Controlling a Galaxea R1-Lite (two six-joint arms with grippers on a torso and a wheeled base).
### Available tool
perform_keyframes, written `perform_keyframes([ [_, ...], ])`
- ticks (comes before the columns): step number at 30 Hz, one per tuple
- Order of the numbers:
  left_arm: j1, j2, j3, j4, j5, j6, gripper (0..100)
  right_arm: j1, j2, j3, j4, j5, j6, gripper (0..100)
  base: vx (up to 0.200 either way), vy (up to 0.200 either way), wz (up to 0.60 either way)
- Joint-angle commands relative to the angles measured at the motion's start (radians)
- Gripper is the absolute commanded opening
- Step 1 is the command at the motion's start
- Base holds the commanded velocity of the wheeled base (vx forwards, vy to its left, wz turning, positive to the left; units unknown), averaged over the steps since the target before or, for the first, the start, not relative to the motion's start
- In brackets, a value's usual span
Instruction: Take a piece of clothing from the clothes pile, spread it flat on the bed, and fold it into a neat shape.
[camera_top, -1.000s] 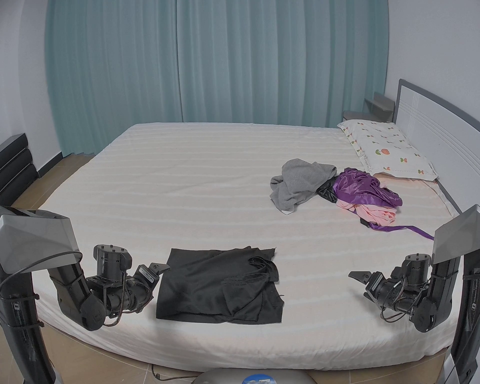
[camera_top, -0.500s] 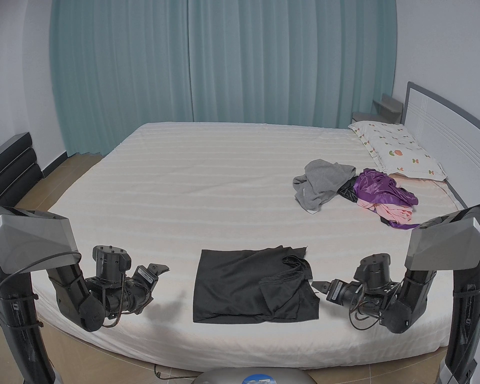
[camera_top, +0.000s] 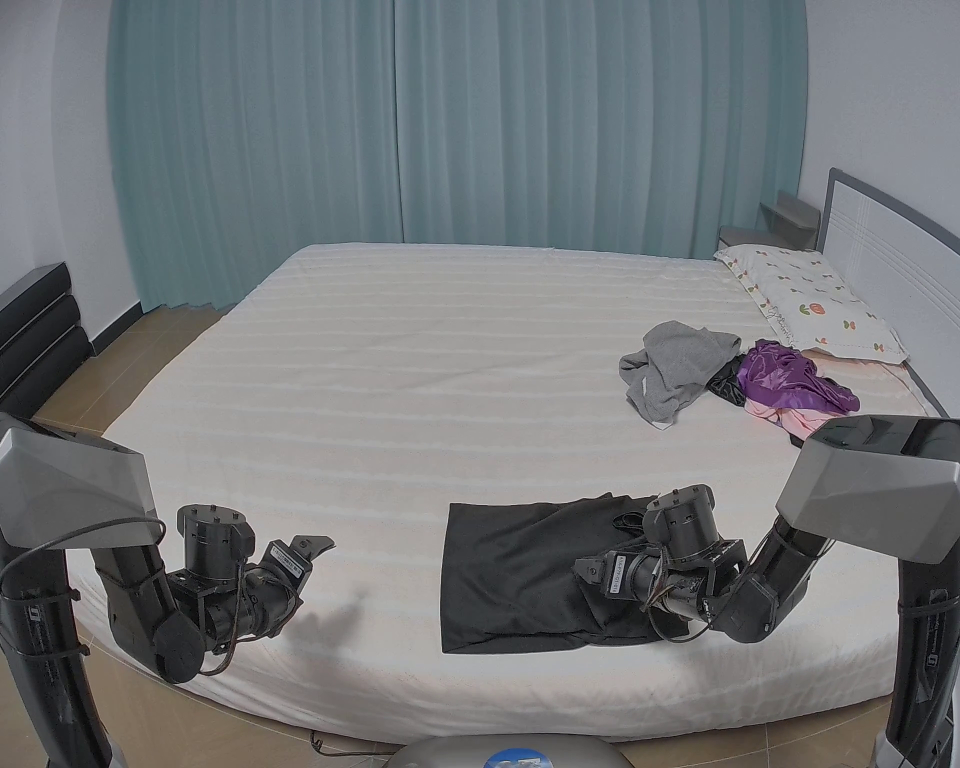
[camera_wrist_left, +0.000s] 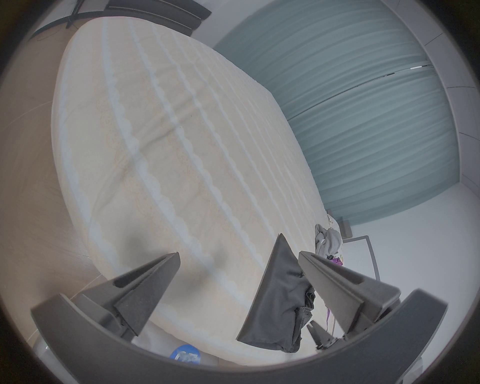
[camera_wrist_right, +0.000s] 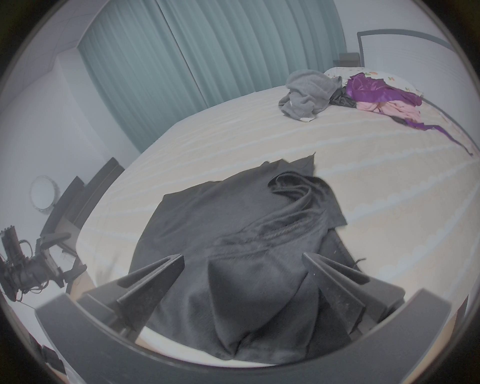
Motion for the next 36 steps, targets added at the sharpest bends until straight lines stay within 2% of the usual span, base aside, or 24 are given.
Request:
perform_keyframes([
  [1,-0.001,0.018,0.011,-0.01,-0.002,0.001,100,0.002,-0.011,-0.012,0.019,-0.019,-0.002,100,0.0,0.0,0.0],
  [11,-0.001,0.019,0.002,-0.01,-0.002,0.014,100,0.004,-0.01,-0.014,0.025,-0.038,-0.002,100,0.0,0.0,0.0],
  [18,-0.001,0.019,-0.001,-0.011,-0.002,0.014,100,0.004,-0.022,-0.037,0.051,-0.055,-0.045,100,0.0,0.0,0.0],
  [22,-0.001,0.019,0.0,-0.011,-0.002,0.014,100,0.005,-0.001,-0.118,0.155,-0.053,-0.057,100,0.0,0.0,0.0],
  [30,-0.001,0.021,0.0,-0.011,-0.002,0.014,100,0.016,0.095,-0.23,0.224,-0.056,-0.123,100,0.0,0.0,0.0],
  [36,-0.001,0.019,0.0,-0.011,-0.002,0.014,100,0.013,0.108,-0.223,0.281,-0.087,-0.19,100,0.0,0.0,0.0],
])
